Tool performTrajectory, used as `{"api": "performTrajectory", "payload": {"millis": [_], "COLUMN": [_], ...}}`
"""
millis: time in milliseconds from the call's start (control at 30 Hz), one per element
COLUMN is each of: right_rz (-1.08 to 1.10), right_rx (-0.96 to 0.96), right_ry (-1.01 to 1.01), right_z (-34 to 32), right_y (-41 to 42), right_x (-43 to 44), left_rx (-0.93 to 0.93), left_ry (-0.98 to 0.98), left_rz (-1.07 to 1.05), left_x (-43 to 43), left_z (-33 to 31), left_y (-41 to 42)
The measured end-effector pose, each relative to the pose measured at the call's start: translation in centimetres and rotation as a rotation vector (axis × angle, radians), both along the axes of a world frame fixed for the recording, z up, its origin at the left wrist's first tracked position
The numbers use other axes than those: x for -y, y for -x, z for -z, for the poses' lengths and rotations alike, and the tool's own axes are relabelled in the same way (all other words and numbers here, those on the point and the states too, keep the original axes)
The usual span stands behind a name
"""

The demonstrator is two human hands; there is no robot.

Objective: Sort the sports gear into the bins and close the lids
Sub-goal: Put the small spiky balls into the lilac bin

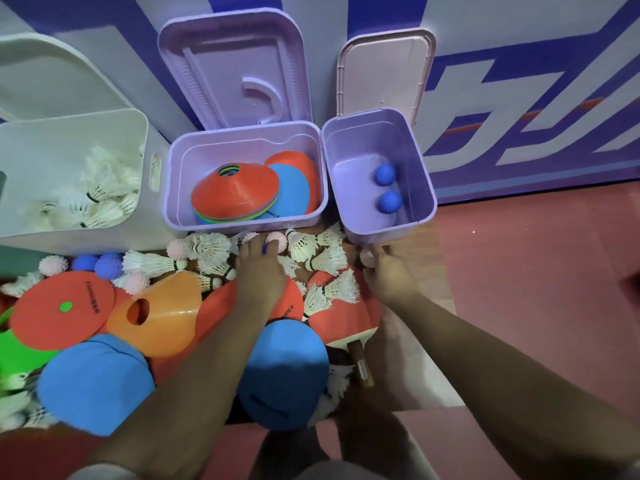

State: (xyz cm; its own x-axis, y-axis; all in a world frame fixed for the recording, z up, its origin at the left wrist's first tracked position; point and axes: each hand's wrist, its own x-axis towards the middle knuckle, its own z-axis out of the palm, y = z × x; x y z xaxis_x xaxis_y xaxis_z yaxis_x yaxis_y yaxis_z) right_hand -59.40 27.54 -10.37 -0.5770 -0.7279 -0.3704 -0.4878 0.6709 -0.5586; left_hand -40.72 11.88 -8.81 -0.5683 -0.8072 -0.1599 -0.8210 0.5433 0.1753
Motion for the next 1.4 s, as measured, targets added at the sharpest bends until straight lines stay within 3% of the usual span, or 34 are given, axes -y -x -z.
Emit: {"api": "performTrajectory", "payload": {"millis": [200,400,567,700,800,1000,1100,1200,1400], "right_rz": [0.018,0.005,-0.015,0.065,0.176,0.161,0.135,0.101,0.054], "right_rx": [-0.037,-0.053,-0.006,-0.024,-0.073,-0.209,-0.160,-0.122,-0.069], "right_ry": [0.077,0.181,0.395,0.539,0.538,0.193,0.087,0.157,0.442], "right_z": [1.7,-0.8,-6.8,-11.8,-12.5,-7.5,-5.2,-5.1,-9.2], "right_y": [0.1,-1.1,-2.2,-0.4,2.5,6.6,7.4,7.7,4.0], "right_x": [0.6,-0.7,-2.3,-1.0,1.4,5.5,6.3,5.5,2.5], "left_rx": [-0.012,-0.142,-0.499,-0.717,-0.726,-0.521,-0.461,-0.443,-0.568], "left_ry": [-0.020,-0.045,-0.136,-0.246,-0.290,-0.230,-0.175,-0.159,-0.243], "left_rz": [-0.084,-0.007,0.035,0.105,0.054,0.074,0.168,0.235,0.146], "left_x": [1.5,0.8,-2.0,-1.8,-0.8,1.3,1.9,1.8,0.3], "left_z": [1.0,-0.8,-5.0,-9.0,-9.8,-6.5,-4.9,-4.6,-7.3], "left_y": [-0.5,-1.7,-2.1,2.5,7.5,14.2,15.4,15.1,8.9]}}
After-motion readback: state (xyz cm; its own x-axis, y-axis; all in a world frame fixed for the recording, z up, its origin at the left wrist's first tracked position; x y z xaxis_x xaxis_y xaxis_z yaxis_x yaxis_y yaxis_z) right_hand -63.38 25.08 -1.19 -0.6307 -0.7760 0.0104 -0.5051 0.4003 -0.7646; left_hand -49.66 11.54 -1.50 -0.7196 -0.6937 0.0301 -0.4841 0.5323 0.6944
